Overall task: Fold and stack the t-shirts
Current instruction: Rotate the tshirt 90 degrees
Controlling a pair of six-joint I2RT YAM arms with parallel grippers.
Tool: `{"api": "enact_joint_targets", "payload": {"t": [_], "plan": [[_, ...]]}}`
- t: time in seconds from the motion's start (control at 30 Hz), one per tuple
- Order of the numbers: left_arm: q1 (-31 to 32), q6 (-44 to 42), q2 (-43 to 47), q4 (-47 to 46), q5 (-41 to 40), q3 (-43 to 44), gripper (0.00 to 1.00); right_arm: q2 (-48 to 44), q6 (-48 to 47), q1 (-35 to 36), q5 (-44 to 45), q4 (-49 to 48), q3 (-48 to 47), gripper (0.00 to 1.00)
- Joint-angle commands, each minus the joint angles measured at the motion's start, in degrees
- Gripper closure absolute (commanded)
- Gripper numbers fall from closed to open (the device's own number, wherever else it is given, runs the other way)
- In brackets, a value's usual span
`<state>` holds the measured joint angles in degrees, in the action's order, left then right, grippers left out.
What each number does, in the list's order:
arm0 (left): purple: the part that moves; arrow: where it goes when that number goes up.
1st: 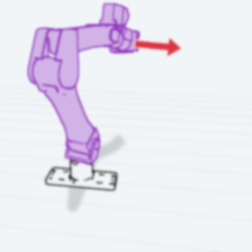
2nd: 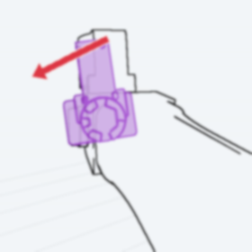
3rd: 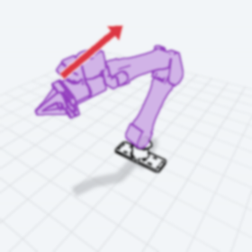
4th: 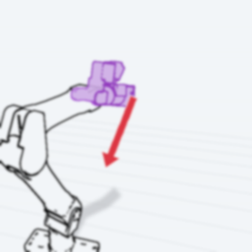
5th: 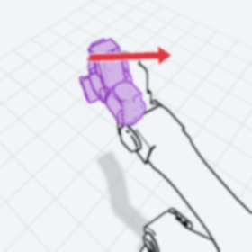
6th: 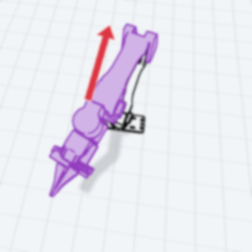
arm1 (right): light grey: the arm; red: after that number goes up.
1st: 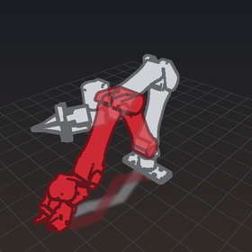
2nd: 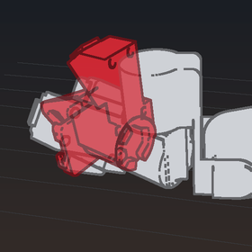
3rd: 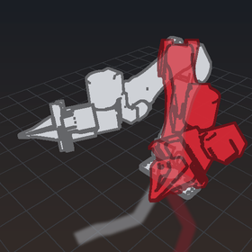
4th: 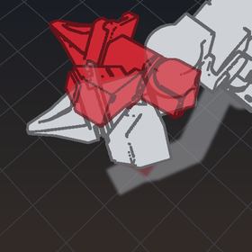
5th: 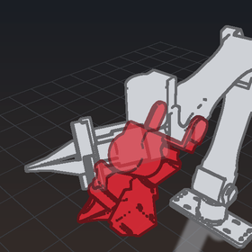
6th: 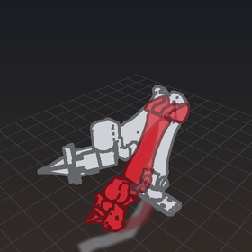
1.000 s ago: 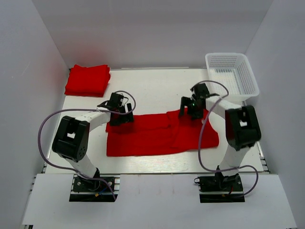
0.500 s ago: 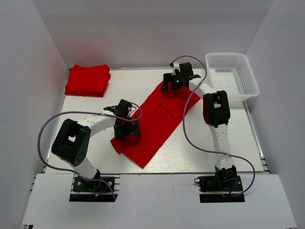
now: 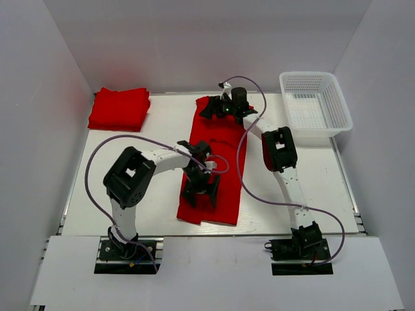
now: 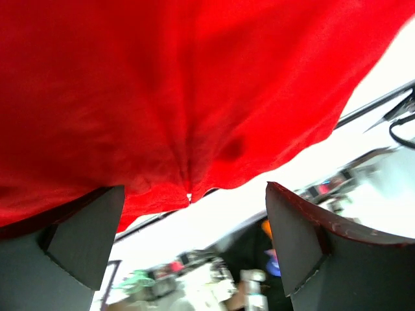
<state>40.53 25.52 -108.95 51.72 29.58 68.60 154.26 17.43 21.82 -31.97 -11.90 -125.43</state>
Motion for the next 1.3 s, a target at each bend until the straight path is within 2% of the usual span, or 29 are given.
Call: {"api": "enact_joint_targets", "payload": {"t": [0.0, 0.23, 0.4, 0.47, 0.5, 0.53, 0.63, 0.87, 0.9, 1.03, 1.27], "plan": [[1.48, -6.97, 0.48, 3.99, -1.71, 5.92, 0.0, -3.49, -1.16, -0.56, 0.32, -1.03, -1.15, 0.1], [1.48, -6.02, 9.51, 1.19, -10.24, 10.33, 0.0, -18.78, -6.0, -0.56, 9.72, 10.66, 8.33, 0.1], [-0.36, -1.01, 19.81, -0.13, -19.9, 4.01, 0.0, -26.89, -9.51, 0.85, 18.69, 17.85, 19.23, 0.1], [-0.37, 1.28, 22.27, 2.22, -25.59, 0.77, 0.0, -29.62, -9.43, 1.38, 22.2, 19.98, 21.7, 0.1], [-0.98, 3.55, 24.11, 3.37, -27.72, -0.04, 0.0, -30.24, -8.91, 2.16, 25.6, 24.25, 22.06, 0.1], [-1.77, 4.79, 24.91, 4.6, -32.78, -1.26, 0.0, -30.94, -7.08, 2.52, 26.86, 25.69, 23.02, 0.1], [-4.14, 8.23, 27.29, 6.55, -38.62, -3.9, 0.0, -31.21, -5.14, 4.01, 31.61, 30.27, 24.35, 0.1], [-13.8, 4.81, 23.34, -3.9, -37.85, -4.44, 0.0, -27.78, 0.58, 8.14, 41.54, 39.84, 22.85, 0.1], [-15.73, 4.8, 22.64, -8.35, -35.76, -4.96, 0.0, -27.61, 3.02, 8.23, 42.94, 40.02, 24.34, 0.1], [-19.18, 2.52, 20.36, -15.76, -28.37, -4.44, 0.0, -24.01, 5.42, 7.27, 45.84, 41.95, 22.69, 0.1], [-21.9, -1.96, 21.49, -15.78, -26.51, -1.89, 0.0, -13.47, 1.73, 5.17, 44.9, 44.33, 10.04, 0.1]]}}
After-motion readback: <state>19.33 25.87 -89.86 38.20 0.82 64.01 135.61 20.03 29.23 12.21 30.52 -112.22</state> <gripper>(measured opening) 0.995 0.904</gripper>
